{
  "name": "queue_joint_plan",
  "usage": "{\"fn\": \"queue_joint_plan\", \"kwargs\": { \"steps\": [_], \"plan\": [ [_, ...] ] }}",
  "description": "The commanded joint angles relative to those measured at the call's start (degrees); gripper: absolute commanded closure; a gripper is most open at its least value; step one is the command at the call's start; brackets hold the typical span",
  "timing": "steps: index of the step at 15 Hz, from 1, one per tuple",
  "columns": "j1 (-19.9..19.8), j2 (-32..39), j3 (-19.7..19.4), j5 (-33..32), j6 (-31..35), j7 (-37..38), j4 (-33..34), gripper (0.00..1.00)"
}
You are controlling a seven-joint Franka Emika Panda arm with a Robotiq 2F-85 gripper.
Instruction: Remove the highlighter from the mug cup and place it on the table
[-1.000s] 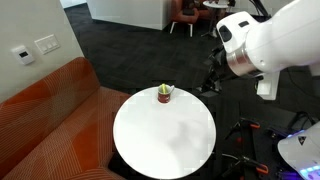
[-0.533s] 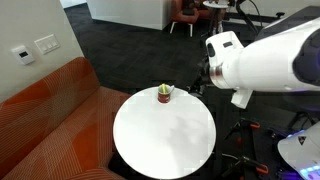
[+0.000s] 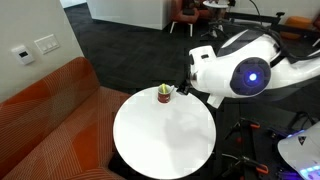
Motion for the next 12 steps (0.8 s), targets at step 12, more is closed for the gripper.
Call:
{"fn": "queue_joint_plan", "kwargs": {
  "steps": [12],
  "plan": [
    [3.47,12.17,-5.69,-4.06,-0.13,19.59,7.82,0.0]
  ]
}}
